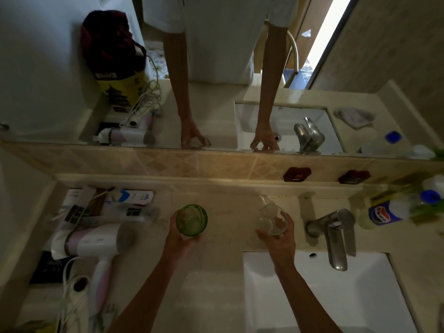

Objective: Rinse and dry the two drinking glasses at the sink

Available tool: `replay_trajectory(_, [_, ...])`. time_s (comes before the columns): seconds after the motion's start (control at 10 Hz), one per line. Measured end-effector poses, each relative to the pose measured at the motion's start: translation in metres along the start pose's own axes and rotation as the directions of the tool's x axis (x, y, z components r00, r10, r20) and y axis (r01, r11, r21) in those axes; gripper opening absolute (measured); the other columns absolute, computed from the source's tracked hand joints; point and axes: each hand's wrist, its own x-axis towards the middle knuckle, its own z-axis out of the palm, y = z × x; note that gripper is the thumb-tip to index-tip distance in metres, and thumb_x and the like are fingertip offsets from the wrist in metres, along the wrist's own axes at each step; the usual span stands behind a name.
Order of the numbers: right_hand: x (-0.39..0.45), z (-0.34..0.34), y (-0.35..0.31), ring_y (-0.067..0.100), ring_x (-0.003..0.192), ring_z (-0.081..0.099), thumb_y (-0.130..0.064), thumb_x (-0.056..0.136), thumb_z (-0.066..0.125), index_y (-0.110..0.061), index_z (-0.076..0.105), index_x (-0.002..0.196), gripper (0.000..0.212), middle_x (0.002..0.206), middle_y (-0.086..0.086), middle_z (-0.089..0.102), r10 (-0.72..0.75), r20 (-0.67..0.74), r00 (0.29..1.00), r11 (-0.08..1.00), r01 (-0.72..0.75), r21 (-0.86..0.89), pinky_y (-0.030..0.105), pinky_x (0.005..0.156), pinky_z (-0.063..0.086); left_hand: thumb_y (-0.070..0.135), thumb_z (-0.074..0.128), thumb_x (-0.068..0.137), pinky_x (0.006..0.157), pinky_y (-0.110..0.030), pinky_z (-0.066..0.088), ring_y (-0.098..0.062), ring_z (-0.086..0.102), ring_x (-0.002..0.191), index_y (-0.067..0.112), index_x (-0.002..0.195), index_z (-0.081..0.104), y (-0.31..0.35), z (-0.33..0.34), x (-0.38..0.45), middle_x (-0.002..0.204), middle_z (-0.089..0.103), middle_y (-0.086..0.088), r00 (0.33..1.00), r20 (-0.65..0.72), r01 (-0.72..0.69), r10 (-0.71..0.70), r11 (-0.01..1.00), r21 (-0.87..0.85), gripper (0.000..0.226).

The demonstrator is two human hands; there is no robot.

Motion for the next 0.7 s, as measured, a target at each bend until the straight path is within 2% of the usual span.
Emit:
replay_trajectory(0.1, [0.001,0.0,0.0,0.012,0.106,0.062,-0.014,0.062,0.092,-0.04,0.042,0.135,0.092,0.13,-0.01,0.055,0.032,-0.003,0.999,0.999,-0.032,0.016,0.043,0.097,0.052,0.048,0.083,0.038,0.112,-0.048,0.046,-0.033,0.053,0.134,0.018,0.153,0.032,0.0,0.0,-0.001,0.138,0.056,-0.009,1.0,-0.009,-0.023,0.023,1.0,0.008,0.129])
replay_trajectory(0.2, [-0.001,0.0,-0.005,0.004,0.101,0.059,-0.01,0.062,0.091,-0.035,0.043,0.136,0.092,0.128,-0.008,0.056,0.046,-0.012,0.999,0.999,-0.046,-0.004,0.032,0.09,0.05,0.049,0.08,0.038,0.107,-0.04,0.045,-0.03,0.053,0.131,0.014,0.154,0.03,0.003,0.002,-0.003,0.135,0.055,-0.008,1.0,-0.006,-0.024,0.025,1.0,0.019,0.13])
replay_trajectory(0.3, [-0.001,0.0,-0.009,0.015,0.109,0.056,-0.011,0.063,0.091,-0.034,0.042,0.137,0.092,0.129,-0.006,0.057,0.056,-0.003,0.998,0.998,-0.056,-0.007,0.03,0.087,0.049,0.04,0.087,0.045,0.108,-0.046,0.047,-0.032,0.054,0.131,0.014,0.155,0.027,0.009,0.002,-0.007,0.138,0.056,-0.012,1.0,-0.03,0.004,-0.003,0.998,0.064,0.128])
replay_trajectory(0.4, [-0.002,-0.001,-0.016,0.017,0.11,0.055,-0.01,0.063,0.091,-0.031,0.04,0.138,0.093,0.124,-0.004,0.057,0.106,0.008,0.994,0.994,-0.105,-0.019,0.019,0.077,0.045,0.007,0.092,0.07,0.106,-0.047,0.048,-0.036,0.055,0.132,0.014,0.155,0.024,0.014,0.004,-0.011,0.142,0.056,-0.017,0.998,-0.064,0.028,-0.021,0.993,0.111,0.11])
replay_trajectory(0.5, [0.002,-0.004,-0.017,0.023,0.107,0.056,-0.01,0.061,0.092,-0.018,0.038,0.137,0.093,0.117,0.001,0.058,0.211,0.007,0.977,0.977,-0.211,-0.019,0.03,0.084,0.046,-0.004,0.088,0.073,0.102,-0.043,0.047,-0.035,0.056,0.13,0.005,0.152,0.025,0.016,0.005,-0.014,0.141,0.055,-0.021,0.992,-0.128,0.033,-0.012,0.986,0.161,0.102])
replay_trajectory(0.6, [-0.008,-0.015,-0.031,0.028,0.102,0.063,-0.027,0.049,0.097,-0.004,0.051,0.125,0.092,0.109,0.009,0.065,0.363,0.07,0.929,0.928,-0.354,-0.12,0.04,0.082,0.054,-0.012,0.085,0.071,0.104,-0.046,0.045,-0.041,0.052,0.133,-0.001,0.151,0.025,0.02,-0.002,-0.026,0.144,0.049,-0.029,0.988,-0.137,0.098,-0.076,0.983,0.158,0.101])
replay_trajectory(0.7, [-0.029,-0.027,-0.053,0.03,0.105,0.061,-0.026,0.065,0.091,-0.005,0.053,0.106,0.06,0.107,0.01,0.06,0.45,0.172,0.876,0.885,-0.411,-0.221,0.042,0.084,0.057,-0.002,0.081,0.081,0.109,-0.046,0.041,-0.044,0.048,0.137,-0.009,0.151,0.028,0.025,-0.011,-0.04,0.147,0.046,-0.033,0.969,-0.216,0.159,-0.12,0.971,0.177,0.087])
